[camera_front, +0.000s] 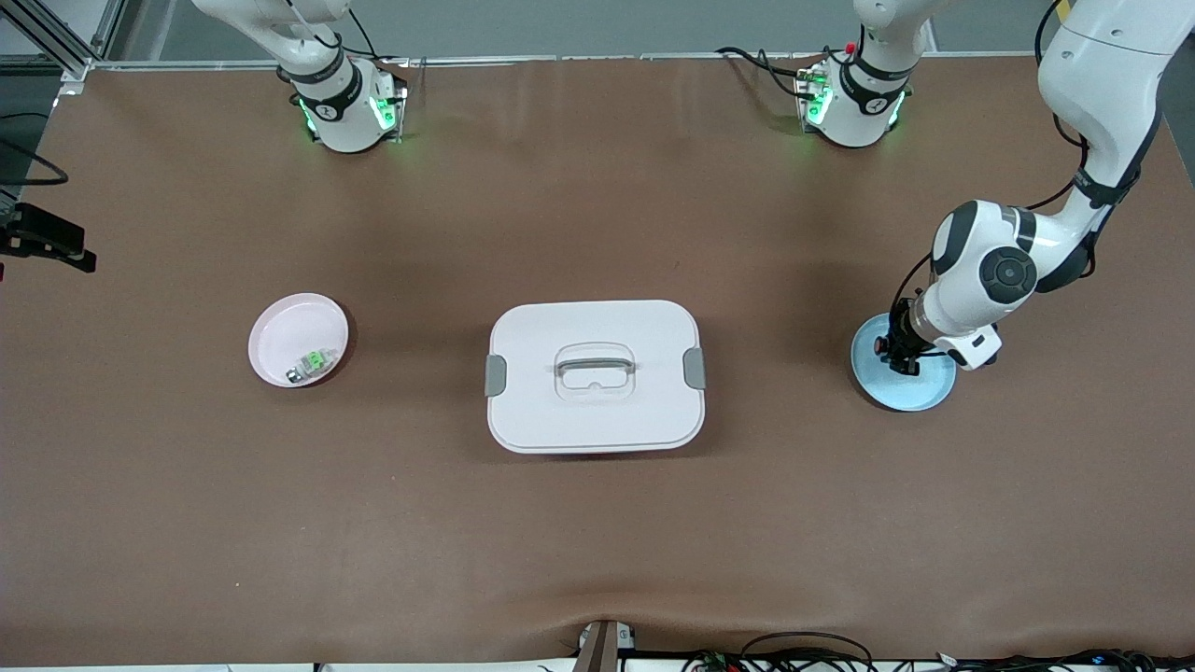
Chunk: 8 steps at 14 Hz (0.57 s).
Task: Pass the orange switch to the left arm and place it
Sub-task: 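Lower the switch with the left gripper onto the light-blue plate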
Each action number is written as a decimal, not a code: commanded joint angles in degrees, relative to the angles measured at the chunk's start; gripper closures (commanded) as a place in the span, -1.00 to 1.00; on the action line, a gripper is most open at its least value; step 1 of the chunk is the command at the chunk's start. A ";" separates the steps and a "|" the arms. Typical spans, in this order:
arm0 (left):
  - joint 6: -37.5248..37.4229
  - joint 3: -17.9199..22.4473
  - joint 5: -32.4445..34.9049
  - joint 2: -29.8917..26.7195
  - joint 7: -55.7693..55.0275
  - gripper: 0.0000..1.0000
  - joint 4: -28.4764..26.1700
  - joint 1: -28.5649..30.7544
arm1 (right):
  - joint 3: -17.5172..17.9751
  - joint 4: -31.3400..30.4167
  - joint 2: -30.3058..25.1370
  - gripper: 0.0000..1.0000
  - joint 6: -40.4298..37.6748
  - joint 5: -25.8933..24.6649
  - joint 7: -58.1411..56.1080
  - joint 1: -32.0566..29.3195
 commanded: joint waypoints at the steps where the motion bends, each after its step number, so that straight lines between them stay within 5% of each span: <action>1: 1.24 -0.34 1.58 0.49 -1.19 0.60 0.67 0.24 | -0.16 -4.21 -3.59 -1.00 -0.05 2.90 -0.48 -0.64; 2: 1.59 -0.34 1.58 0.49 -1.19 0.27 0.75 0.33 | -0.25 -5.88 -4.56 -1.00 0.38 4.31 -0.05 -1.08; 3: 1.59 -0.34 1.58 0.41 -1.27 -0.51 1.10 0.33 | -0.25 -6.85 -5.00 -1.00 0.56 4.50 0.04 -1.08; 4: 1.68 -0.43 1.58 0.32 -1.45 -1.00 1.45 0.24 | -0.25 -7.38 -5.36 -1.00 0.48 4.50 0.04 -1.08; 8: 0.98 -1.04 1.40 0.05 -6.10 -1.00 4.43 -1.24 | -0.42 -14.58 -10.01 -1.00 3.54 4.50 0.04 -1.43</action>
